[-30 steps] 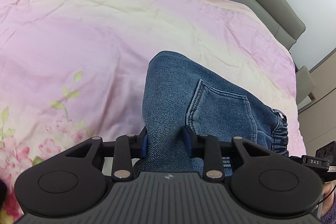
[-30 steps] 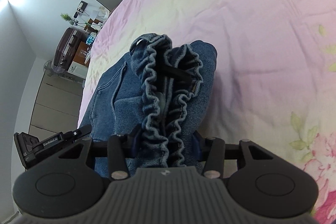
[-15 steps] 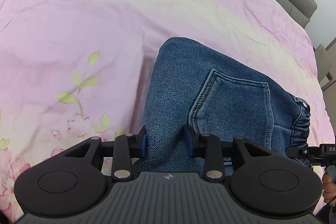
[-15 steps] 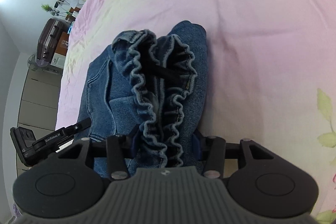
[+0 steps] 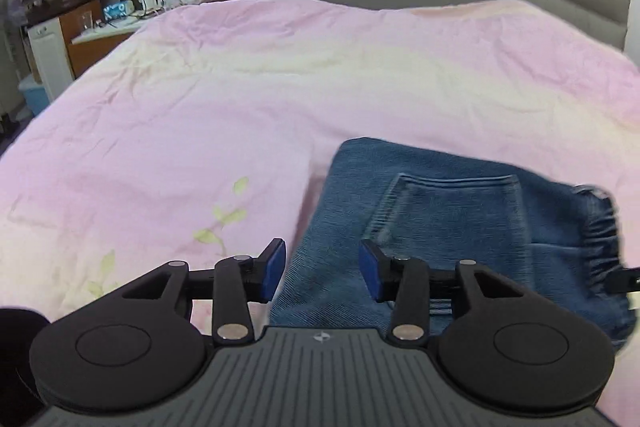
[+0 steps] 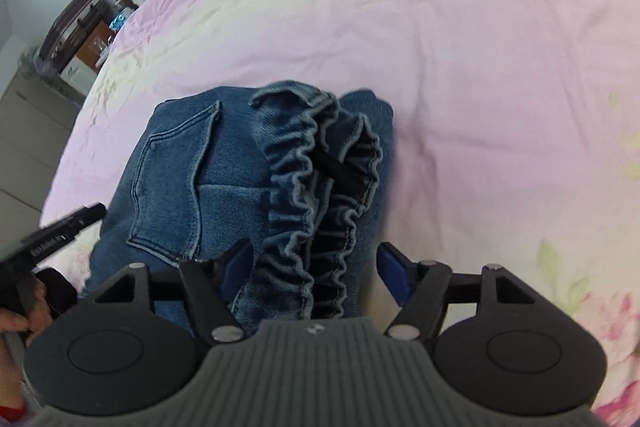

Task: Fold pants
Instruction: 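Lay the folded jeans flat and open both tools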

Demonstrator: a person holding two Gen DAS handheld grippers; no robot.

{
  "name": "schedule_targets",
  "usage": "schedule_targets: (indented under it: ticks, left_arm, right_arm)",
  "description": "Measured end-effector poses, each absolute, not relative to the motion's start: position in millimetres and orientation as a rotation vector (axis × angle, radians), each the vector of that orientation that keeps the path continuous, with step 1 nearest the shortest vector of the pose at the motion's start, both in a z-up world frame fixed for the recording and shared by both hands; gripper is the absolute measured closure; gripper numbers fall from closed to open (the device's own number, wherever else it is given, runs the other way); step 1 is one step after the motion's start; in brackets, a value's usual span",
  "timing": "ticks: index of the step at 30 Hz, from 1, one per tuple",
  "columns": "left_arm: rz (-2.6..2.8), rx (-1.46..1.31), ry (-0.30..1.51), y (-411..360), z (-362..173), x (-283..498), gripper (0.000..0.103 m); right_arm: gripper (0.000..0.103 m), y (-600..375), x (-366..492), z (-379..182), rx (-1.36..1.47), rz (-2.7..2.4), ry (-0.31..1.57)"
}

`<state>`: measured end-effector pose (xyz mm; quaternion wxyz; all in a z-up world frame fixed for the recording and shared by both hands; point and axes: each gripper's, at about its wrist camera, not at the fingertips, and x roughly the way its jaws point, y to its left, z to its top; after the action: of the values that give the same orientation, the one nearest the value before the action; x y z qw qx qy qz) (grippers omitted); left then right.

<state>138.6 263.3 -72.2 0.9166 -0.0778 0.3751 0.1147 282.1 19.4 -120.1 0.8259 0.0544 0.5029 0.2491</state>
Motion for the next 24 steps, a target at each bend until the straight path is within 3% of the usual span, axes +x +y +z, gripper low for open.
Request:
schedule_targets:
  ticks: [4, 6, 11, 24]
  left_arm:
    - [0.216, -0.157, 0.778, 249.2, -68.3, 126.9, 0.056]
    - [0.192, -0.167, 0.788, 246.2, -73.3, 124.2, 0.06]
    - [0.209, -0.154, 0.825, 247.1, -94.2, 121.2, 0.067]
    - [0.231, -0.025, 0.868, 226.8, -108.5, 123.3, 0.067]
  right_arm:
    - [0.041, 28.7, 249.1, -87.7, -0.033, 0.589, 0.887]
    - [0.054, 37.9, 233.1, -80.4, -0.082, 0.63, 0.818]
    - [0.067, 53.5, 215.7, -106.9, -0.164, 0.657, 0.824]
    - [0.068, 58.6, 216.5, -137.5, -0.17, 0.621, 0.837]
